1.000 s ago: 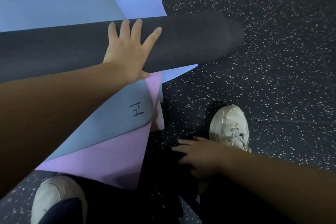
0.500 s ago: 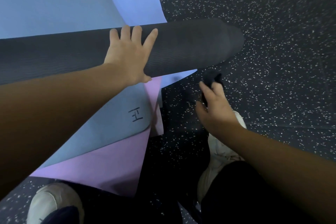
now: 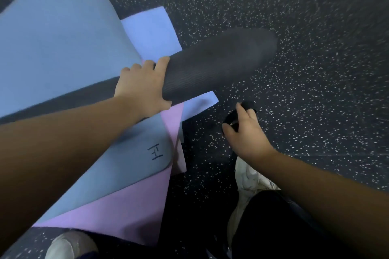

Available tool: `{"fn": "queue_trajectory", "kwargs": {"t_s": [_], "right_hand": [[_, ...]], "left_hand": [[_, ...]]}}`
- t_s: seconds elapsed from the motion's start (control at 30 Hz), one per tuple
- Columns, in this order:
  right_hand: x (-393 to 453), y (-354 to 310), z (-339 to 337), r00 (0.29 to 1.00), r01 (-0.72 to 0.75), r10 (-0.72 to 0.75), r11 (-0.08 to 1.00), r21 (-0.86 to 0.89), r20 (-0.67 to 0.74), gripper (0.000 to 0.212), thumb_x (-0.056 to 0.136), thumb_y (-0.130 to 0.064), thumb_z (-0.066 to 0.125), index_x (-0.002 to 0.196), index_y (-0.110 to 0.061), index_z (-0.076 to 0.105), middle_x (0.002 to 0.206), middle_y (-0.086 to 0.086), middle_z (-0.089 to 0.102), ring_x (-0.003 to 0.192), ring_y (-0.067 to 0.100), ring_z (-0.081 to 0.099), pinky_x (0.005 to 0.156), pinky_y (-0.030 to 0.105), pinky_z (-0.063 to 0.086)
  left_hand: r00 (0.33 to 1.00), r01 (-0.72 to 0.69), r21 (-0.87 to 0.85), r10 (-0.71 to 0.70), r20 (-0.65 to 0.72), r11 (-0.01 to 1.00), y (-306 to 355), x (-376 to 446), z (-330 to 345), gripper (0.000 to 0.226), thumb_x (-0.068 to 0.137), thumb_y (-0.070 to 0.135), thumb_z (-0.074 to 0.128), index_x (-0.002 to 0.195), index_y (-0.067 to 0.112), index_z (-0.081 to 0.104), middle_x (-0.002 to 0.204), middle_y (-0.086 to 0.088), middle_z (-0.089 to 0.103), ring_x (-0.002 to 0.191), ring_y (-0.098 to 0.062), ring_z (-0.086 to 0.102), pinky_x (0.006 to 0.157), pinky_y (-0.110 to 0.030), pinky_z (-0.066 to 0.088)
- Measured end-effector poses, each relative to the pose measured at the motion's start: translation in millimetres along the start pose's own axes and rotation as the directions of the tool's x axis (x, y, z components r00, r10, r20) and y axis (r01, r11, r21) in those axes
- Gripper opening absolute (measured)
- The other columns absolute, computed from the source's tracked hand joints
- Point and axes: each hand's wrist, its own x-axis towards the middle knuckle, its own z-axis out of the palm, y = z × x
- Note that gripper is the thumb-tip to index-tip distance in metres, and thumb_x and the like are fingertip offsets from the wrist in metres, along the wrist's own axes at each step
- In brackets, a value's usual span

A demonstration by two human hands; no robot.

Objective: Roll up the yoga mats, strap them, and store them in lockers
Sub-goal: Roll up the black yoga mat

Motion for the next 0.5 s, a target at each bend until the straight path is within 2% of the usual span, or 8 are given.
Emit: {"fn": "queue_trajectory", "kwargs": {"t_s": [0.13, 0.23, 0.4, 0.43, 0.5], "right_hand": [[-24, -42, -43, 0.994, 0.067, -0.064, 0.997, 0.043, -0.084, 0.071, 0.097, -0.034, 0.051, 0.153, -0.013, 0.012, 0.142, 0.003, 0.028, 0.125, 0.015, 0.041, 0.097, 0.020, 0.033], [-51, -78, -78, 0.979, 0.138, -0.116, 0.983, 0.121, -0.170, 0.075, 0.096, -0.038, 0.052, 0.153, -0.012, 0.010, 0.149, 0.004, 0.022, 0.135, 0.016, 0.034, 0.102, 0.020, 0.029], [-109, -134, -136, 0.948, 0.222, -0.132, 0.927, 0.302, -0.290, 0.083, 0.091, -0.048, 0.054, 0.153, -0.013, 0.011, 0.148, -0.001, 0.025, 0.124, 0.006, 0.037, 0.098, 0.018, 0.027], [-122, -145, -147, 0.941, 0.253, -0.146, 0.904, 0.345, -0.306, 0.083, 0.090, -0.051, 0.055, 0.153, -0.015, 0.016, 0.149, -0.003, 0.026, 0.123, 0.003, 0.037, 0.099, 0.020, 0.029], [-152, -167, -166, 0.923, 0.327, -0.185, 0.839, 0.434, -0.339, 0.070, 0.084, -0.057, 0.058, 0.143, -0.026, 0.038, 0.144, -0.004, 0.038, 0.123, 0.004, 0.044, 0.102, 0.026, 0.037]], "left_hand": [[0.998, 0.046, -0.333, -0.057, -0.025, 0.942, 0, -30, -55, 0.092, 0.069, 0.052, 0.073, 0.140, 0.025, 0.022, 0.124, -0.006, 0.051, 0.104, -0.031, 0.055, 0.089, -0.042, 0.045], [0.995, 0.020, -0.512, -0.069, -0.076, 0.859, 2, -61, -104, 0.094, 0.069, 0.046, 0.077, 0.142, 0.025, 0.021, 0.128, -0.003, 0.048, 0.108, -0.028, 0.055, 0.093, -0.043, 0.046], [0.982, -0.050, -0.639, -0.079, -0.172, 0.767, 5, -125, -171, 0.100, 0.068, 0.037, 0.081, 0.145, 0.028, 0.017, 0.137, 0.000, 0.042, 0.119, -0.024, 0.049, 0.098, -0.043, 0.043], [0.981, -0.064, -0.657, -0.073, -0.179, 0.751, 5, -140, -181, 0.101, 0.068, 0.036, 0.082, 0.145, 0.029, 0.016, 0.137, 0.001, 0.042, 0.119, -0.023, 0.048, 0.098, -0.043, 0.043], [0.979, -0.089, -0.671, -0.059, -0.194, 0.736, 7, -174, -198, 0.101, 0.068, 0.034, 0.081, 0.144, 0.033, 0.014, 0.133, 0.008, 0.042, 0.118, -0.022, 0.049, 0.094, -0.040, 0.043]]}}
